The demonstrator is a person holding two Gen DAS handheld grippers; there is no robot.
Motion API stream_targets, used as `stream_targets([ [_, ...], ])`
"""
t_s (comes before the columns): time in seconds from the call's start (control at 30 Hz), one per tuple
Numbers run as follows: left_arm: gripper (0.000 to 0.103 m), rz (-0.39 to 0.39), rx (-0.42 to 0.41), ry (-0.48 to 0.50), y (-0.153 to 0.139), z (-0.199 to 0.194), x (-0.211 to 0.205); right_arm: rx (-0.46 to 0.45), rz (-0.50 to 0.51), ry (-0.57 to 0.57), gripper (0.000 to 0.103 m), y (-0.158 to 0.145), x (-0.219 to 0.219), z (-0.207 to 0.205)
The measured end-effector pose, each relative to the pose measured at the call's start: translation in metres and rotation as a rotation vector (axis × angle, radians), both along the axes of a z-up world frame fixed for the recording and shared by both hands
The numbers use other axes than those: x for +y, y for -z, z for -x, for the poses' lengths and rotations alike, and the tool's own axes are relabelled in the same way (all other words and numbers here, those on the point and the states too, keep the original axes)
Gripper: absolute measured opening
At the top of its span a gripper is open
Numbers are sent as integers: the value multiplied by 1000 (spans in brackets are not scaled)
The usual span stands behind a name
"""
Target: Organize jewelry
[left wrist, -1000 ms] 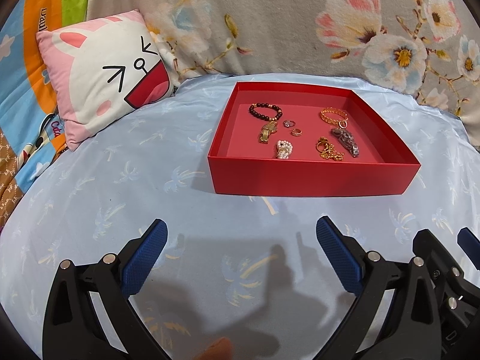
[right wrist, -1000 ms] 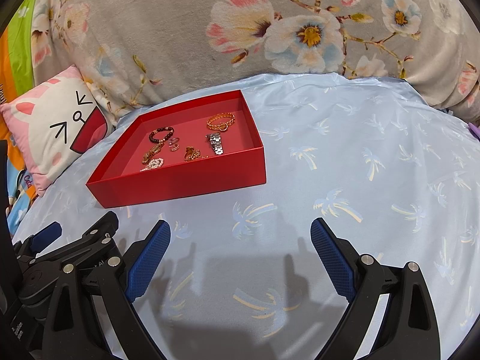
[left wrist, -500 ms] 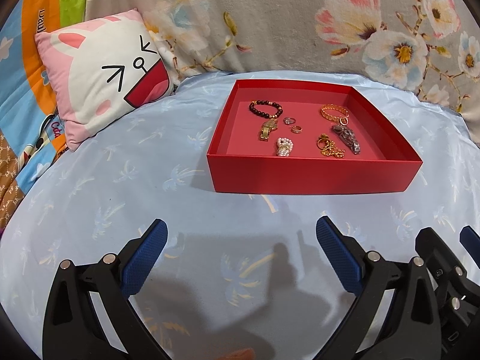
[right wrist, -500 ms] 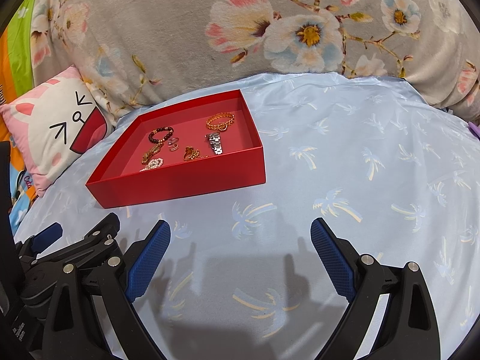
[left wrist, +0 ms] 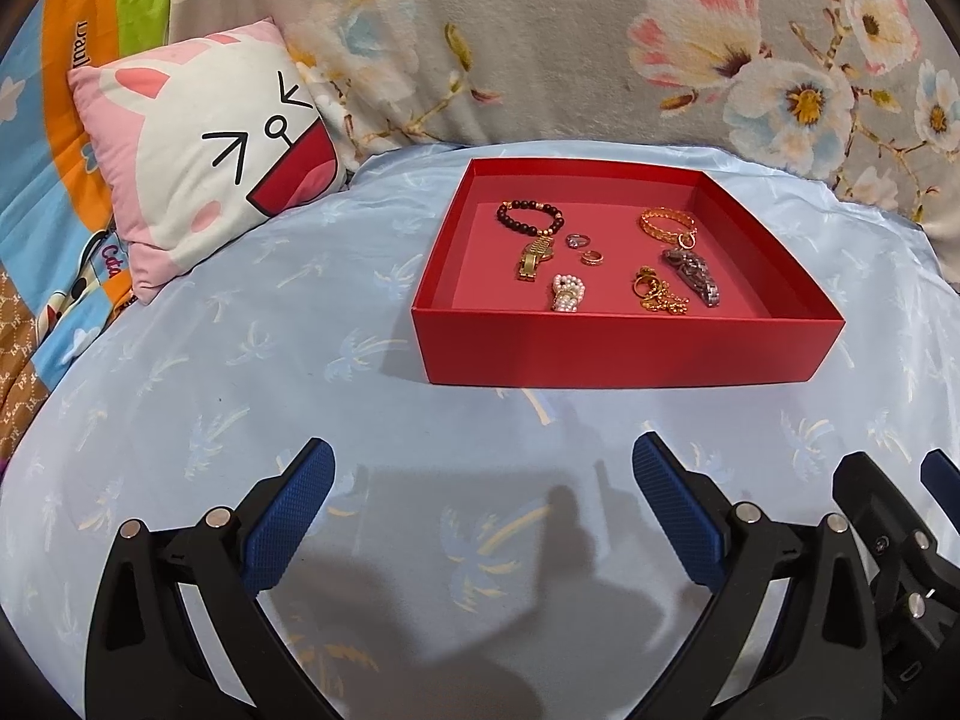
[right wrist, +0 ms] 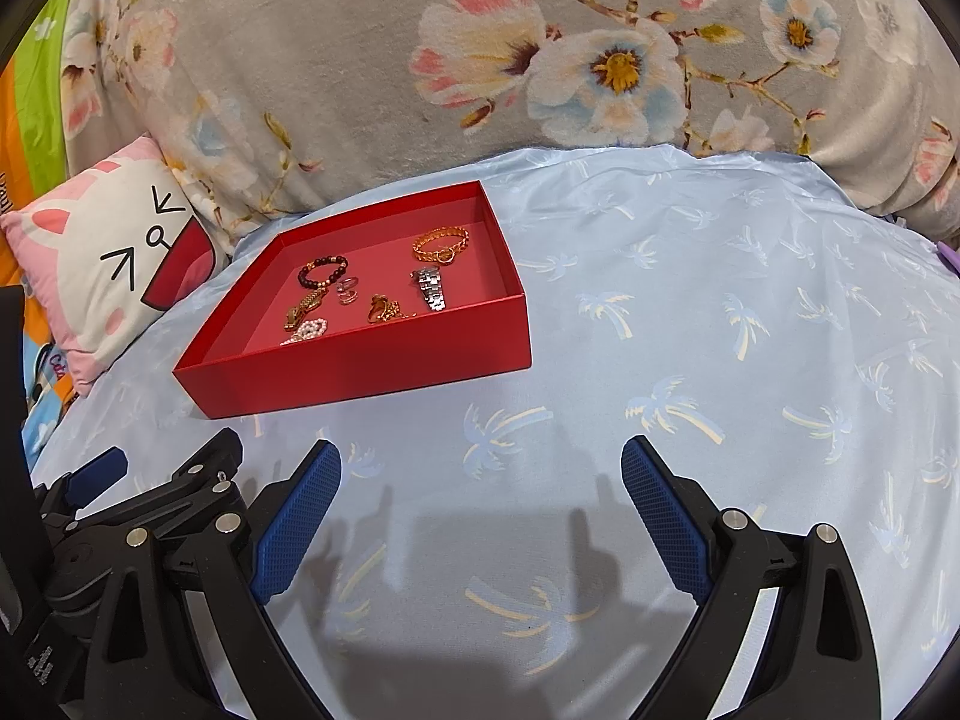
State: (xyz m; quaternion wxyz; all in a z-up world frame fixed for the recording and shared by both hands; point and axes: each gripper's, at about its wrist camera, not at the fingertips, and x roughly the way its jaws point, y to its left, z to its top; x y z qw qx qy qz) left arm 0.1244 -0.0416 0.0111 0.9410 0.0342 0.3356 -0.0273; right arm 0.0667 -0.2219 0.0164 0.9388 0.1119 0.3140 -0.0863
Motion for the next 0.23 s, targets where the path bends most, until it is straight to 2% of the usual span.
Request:
stream_targets([
  [0.23,97,-3,-7,-3,0,1,0,-1,0,1,93,0,-1,1],
])
